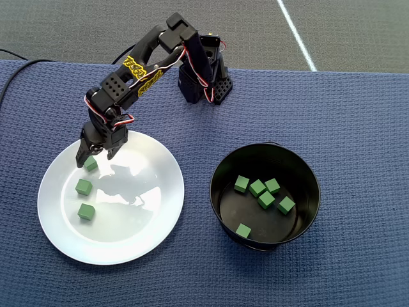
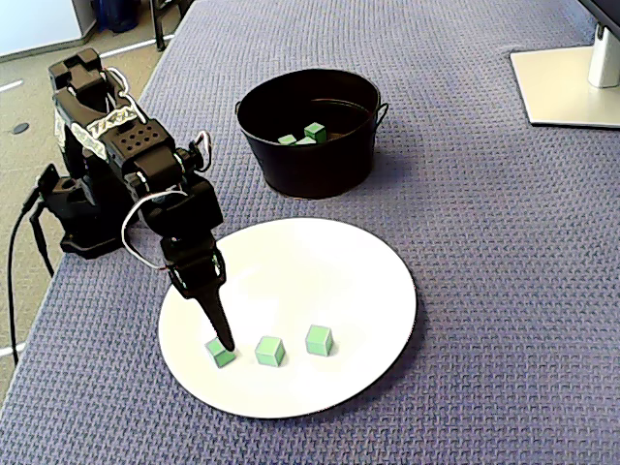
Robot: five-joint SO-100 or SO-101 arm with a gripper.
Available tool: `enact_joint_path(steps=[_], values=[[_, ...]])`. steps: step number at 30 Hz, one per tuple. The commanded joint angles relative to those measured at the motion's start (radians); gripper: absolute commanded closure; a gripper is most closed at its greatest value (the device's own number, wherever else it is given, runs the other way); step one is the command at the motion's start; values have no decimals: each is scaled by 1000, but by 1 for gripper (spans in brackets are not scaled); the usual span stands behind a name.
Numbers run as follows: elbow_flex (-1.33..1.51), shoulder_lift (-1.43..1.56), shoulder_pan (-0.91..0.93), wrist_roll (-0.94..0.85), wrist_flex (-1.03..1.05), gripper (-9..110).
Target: Pick up the items on the white plate and put them in the black container.
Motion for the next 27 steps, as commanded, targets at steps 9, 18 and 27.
enact_joint_path(steps=[9,18,27], values=[[-52,-57,9,-48,0,80],[-63,-63,18,-29,14,101],[-46,-34,20,-37,14,102]])
